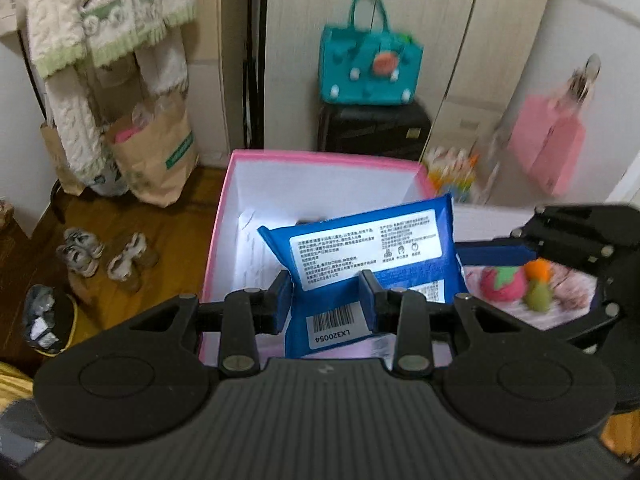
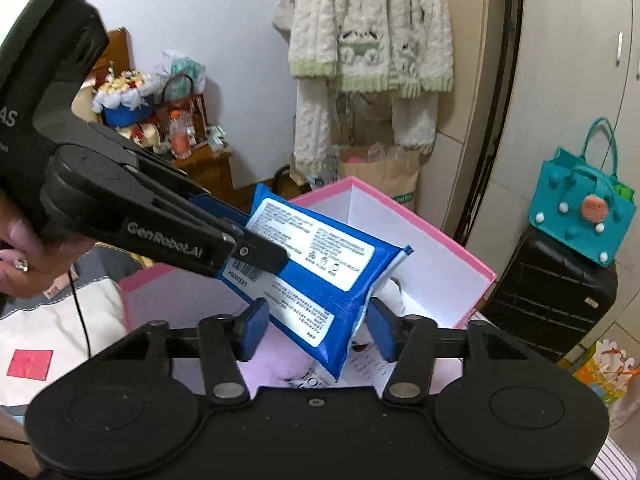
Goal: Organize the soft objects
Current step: 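Carry the wet-wipes pack with the left tool over the box and lower it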
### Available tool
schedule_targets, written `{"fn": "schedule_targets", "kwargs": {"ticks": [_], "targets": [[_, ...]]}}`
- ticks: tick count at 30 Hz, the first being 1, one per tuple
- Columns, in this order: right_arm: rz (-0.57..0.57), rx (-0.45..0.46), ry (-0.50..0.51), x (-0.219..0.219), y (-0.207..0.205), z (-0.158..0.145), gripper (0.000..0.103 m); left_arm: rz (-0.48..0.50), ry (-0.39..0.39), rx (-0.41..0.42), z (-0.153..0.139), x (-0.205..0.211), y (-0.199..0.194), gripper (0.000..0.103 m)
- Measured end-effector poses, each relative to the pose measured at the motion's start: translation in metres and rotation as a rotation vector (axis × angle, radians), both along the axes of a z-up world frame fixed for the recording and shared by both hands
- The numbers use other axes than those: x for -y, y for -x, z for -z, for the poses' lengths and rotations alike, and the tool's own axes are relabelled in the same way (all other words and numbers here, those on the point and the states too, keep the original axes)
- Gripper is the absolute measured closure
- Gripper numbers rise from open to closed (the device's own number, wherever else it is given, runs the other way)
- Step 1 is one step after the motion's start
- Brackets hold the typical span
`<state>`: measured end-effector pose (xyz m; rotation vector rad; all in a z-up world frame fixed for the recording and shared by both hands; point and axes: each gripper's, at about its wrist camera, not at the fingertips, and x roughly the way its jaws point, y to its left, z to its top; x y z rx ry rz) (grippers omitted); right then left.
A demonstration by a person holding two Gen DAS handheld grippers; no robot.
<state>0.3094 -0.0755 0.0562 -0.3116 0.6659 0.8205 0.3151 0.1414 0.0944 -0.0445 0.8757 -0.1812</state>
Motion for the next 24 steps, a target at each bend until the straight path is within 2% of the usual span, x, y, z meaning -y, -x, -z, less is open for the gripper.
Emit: {"fn": "schedule_targets", "kwargs": {"ticks": [1,3,6,8,12,15,19,21,24], "targets": [[0.007,-0.016,-0.002,-0.001,-0.006,0.004,0.051,-0.004,-0.006,-0.019,0.005,-0.002,-0.009,0.069],[0.026,-0.043,-0.005,-0.002,-0.018,0.011,0.065,0.001,-0.024,-0.041,0.014,-0.002,-0.021,0.069],[0.055,-0.107,-0.031,0.005,-0.036,0.021,0.076,0.014,-0.034,-0.085,0.027,-0.002,-0.038,0.069],[0.064,-0.155,-0.053,0.009,-0.044,0.027,0.080,0.023,-0.048,-0.115,0.035,-0.002,-0.046,0.069],[0.048,-0.172,-0.054,0.009,-0.046,0.031,0.082,0.076,-0.141,-0.159,0.048,0.012,-0.051,0.069],[0.040,-0.160,-0.032,0.003,-0.046,0.034,0.082,0.103,-0.209,-0.133,0.055,0.021,-0.053,0.069],[0.053,-0.139,-0.009,-0.003,-0.054,0.039,0.082,0.086,-0.174,-0.155,0.062,0.017,-0.061,0.069],[0.057,-0.122,0.002,-0.007,-0.059,0.040,0.082,0.086,-0.190,-0.144,0.064,0.018,-0.064,0.069],[0.086,-0.043,0.055,-0.016,-0.063,0.042,0.082,0.090,-0.192,-0.143,0.067,0.024,-0.071,0.069]]}}
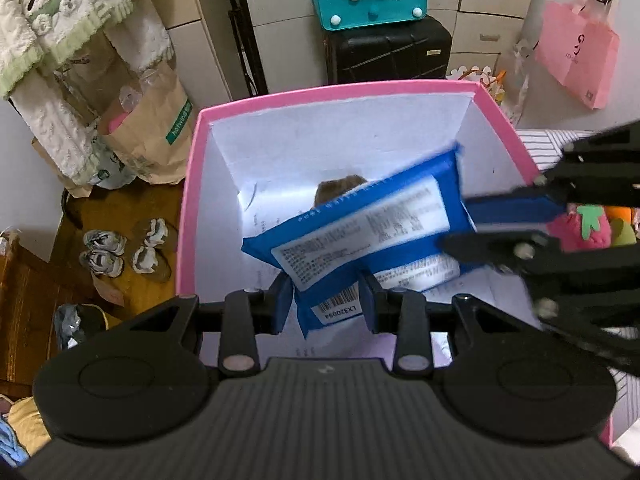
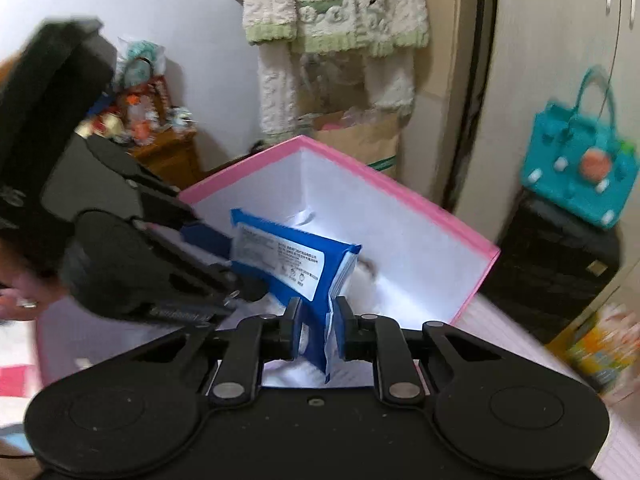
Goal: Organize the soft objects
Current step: 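Carry the wet-wipes pack with the left tool over the box and lower it, then open the left tool to drop the wet-wipes pack into the box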
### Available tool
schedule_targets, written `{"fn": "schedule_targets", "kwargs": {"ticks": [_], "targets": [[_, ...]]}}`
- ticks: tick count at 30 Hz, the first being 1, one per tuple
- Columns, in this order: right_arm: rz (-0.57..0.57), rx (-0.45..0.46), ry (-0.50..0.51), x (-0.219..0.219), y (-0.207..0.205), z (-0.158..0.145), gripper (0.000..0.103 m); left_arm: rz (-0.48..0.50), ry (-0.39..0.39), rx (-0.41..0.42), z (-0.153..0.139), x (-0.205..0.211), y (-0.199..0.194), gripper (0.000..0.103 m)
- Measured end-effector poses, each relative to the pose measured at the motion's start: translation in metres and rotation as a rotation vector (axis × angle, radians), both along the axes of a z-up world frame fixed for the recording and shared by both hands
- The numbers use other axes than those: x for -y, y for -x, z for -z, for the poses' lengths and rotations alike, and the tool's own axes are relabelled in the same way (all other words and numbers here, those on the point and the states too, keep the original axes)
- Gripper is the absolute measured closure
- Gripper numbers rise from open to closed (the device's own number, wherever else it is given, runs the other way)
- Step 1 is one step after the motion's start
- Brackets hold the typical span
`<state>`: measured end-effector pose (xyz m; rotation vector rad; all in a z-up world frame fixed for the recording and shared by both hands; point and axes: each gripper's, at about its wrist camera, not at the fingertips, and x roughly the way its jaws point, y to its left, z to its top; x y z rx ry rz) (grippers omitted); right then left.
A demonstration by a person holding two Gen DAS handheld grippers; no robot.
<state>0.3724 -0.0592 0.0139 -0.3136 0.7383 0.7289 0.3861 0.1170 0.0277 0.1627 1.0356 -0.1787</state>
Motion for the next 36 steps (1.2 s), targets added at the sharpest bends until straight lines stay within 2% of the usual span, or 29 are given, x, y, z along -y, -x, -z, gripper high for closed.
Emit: {"fn": "schedule_targets", "kwargs": {"ticks": [5,8,14,16,19,23,31,36], "targets": [[0.031,0.007,0.015,-0.001,-0.012,-0.003,0.082,0.002,0.012,-0.003,0.002,0.004,-0.012,0.069],[0.023,-0.022,0.011,0.002,-0.014,-0.003,0.082,-0.006,0.037,-0.028,0.002,-0.002,-0.015,0.069],[-0.021,-0.124,0.003,-0.003,-0.010,0.003,0.082,-0.016,0.015,-0.038,-0.003,-0.011,-0.007,0.069],[-0.021,-0.133,-0.003,-0.005,-0.009,0.006,0.082,-0.019,0.034,-0.022,-0.008,-0.012,-0.003,0.065],[-0.009,-0.097,-0.011,-0.002,-0.002,0.003,0.082,-0.009,0.018,0.023,-0.020,-0.010,0.011,0.058],[-0.015,-0.083,-0.070,0.019,0.019,-0.012,0.075,0.014,0.042,0.072,-0.039,-0.009,0.036,0.053],[-0.012,-0.123,-0.180,0.066,0.061,-0.048,0.071,0.025,0.121,0.169,-0.081,-0.006,0.092,0.048],[-0.026,-0.084,-0.201,0.094,0.096,-0.070,0.068,0.024,0.097,0.251,-0.104,0.013,0.130,0.044]]}}
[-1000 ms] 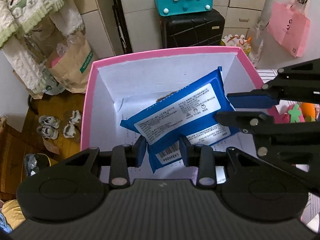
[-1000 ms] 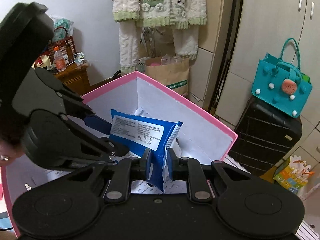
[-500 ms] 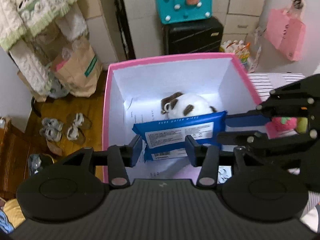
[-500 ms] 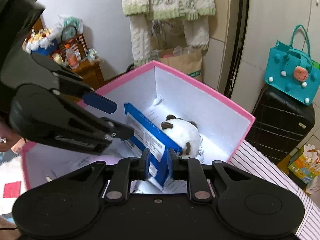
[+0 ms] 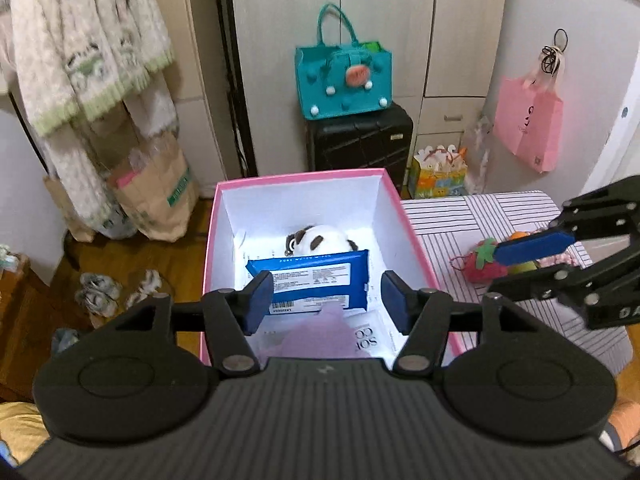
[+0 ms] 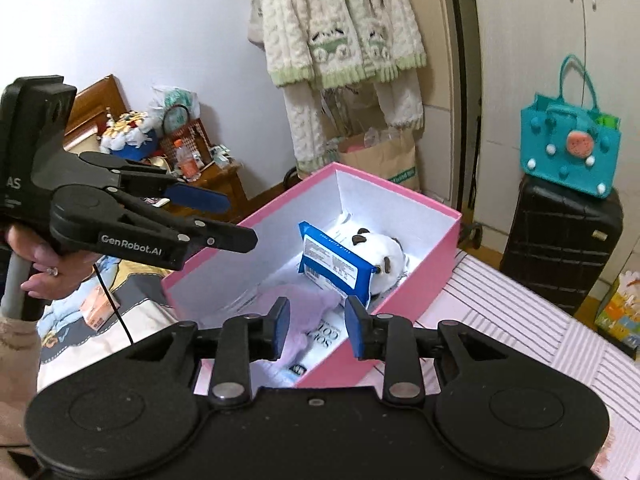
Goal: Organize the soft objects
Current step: 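Open the left tool to drop the wet-wipes pack into the box, then withdraw the left tool from the box toward the green sponge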
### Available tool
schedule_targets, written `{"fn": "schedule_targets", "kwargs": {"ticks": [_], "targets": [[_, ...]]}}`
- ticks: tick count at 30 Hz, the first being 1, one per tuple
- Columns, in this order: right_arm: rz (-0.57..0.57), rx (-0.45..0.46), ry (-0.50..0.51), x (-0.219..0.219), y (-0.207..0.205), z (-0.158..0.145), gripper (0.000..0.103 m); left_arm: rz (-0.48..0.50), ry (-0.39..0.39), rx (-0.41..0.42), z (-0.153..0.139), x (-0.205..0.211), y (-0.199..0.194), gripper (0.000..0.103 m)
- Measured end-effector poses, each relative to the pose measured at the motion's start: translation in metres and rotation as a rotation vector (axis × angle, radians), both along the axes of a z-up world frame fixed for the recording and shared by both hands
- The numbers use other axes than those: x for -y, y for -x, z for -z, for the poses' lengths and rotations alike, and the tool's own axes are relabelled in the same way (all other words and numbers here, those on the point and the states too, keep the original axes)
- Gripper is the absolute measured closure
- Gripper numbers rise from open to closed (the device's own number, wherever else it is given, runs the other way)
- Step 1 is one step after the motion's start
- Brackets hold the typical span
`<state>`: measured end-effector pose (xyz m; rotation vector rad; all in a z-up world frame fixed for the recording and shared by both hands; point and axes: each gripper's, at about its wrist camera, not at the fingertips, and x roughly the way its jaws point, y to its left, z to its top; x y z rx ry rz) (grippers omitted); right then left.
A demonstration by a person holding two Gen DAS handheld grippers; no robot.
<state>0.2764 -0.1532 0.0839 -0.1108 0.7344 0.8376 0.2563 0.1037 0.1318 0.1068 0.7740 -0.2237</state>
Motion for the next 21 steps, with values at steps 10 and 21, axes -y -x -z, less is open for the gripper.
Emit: {"fn": "schedule_targets", "kwargs": {"ticks": [10,21], "targets": [[0.026,0.094,0.036,0.048,0.054,-0.023,0.064,0.116,-0.022,0.036,-0.024,0.055,0.060,0.040],[0.119,0.139,0.066,0.112,0.092,-0.005,0.059,0.241,0.074,0.082,-0.011,0.101,0.096,0.036]]}}
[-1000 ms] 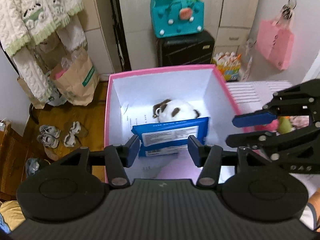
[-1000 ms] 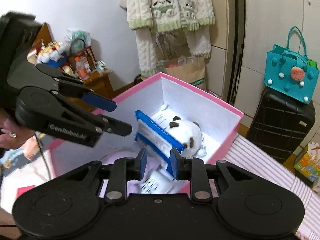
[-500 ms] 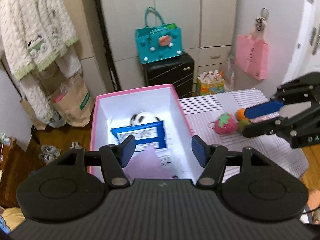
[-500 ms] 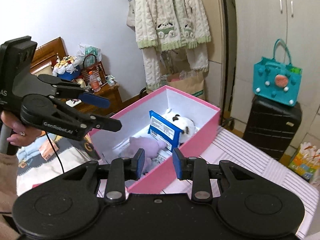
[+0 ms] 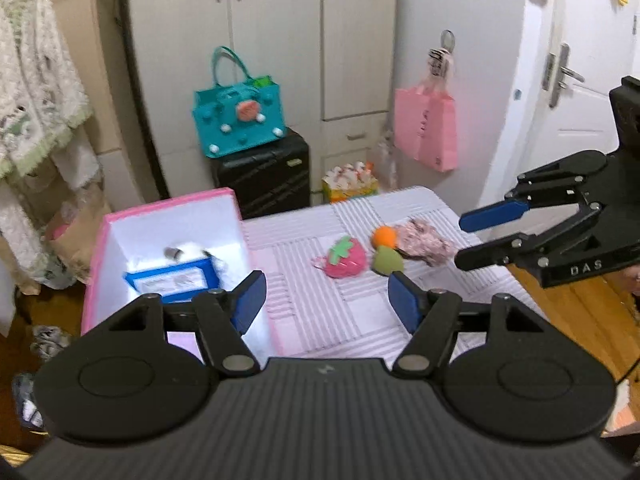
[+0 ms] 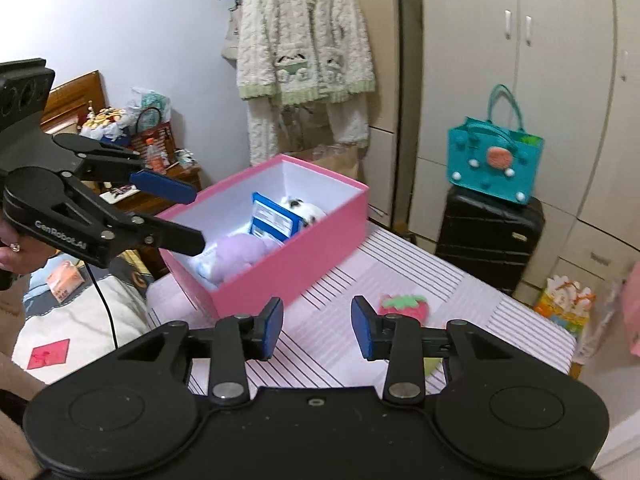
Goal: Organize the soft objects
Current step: 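Withdraw the left tool from the box toward the green sponge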
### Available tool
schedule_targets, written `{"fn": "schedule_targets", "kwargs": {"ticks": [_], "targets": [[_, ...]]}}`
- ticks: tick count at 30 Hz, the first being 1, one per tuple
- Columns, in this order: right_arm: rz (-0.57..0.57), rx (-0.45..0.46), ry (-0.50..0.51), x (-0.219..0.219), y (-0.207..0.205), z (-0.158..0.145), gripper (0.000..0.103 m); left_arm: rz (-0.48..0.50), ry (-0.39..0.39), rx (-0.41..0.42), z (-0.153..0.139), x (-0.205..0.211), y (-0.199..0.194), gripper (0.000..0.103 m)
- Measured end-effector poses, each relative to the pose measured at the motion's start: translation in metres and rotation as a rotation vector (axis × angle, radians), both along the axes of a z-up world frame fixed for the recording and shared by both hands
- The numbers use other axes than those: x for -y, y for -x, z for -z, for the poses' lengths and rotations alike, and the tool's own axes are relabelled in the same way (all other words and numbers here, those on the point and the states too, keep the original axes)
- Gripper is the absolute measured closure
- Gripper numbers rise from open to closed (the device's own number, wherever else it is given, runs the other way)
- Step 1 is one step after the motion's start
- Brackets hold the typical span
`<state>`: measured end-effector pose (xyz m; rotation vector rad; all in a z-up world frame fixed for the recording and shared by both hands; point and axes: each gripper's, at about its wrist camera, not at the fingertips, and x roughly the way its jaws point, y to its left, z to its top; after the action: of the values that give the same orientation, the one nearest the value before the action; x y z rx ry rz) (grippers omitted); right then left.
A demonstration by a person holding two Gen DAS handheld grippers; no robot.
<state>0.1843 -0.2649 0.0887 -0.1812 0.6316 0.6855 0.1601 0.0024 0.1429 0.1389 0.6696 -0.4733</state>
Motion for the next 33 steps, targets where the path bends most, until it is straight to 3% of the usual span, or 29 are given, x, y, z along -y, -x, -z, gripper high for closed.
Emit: {"fn": "schedule_targets", "kwargs": {"ticks": [8,16,24,27,33], "targets": [[0.074,-0.034,-0.039,0.042,0.000,0.030,0.057,0.033,0.046,-0.012,0.035,0.031,-0.001,0.036],[0.143,-0.066,-0.063,0.073,-0.020,0.064,0.055,0.029,0.083,-0.054,0.074,0.057,-0.026,0.036],[0.199,-0.050,-0.031,0.098,-0.050,0.102,0.043,0.006,0.143,-0.059,0.107,0.081,-0.049,0.036],[0.222,-0.036,-0.042,0.104,-0.063,0.116,0.034,-0.002,0.149,-0.044,0.120,0.093,-0.054,0.036],[0.289,-0.015,-0.075,0.120,-0.091,0.148,0.030,-0.037,0.109,0.047,0.143,0.115,-0.066,0.037]]}}
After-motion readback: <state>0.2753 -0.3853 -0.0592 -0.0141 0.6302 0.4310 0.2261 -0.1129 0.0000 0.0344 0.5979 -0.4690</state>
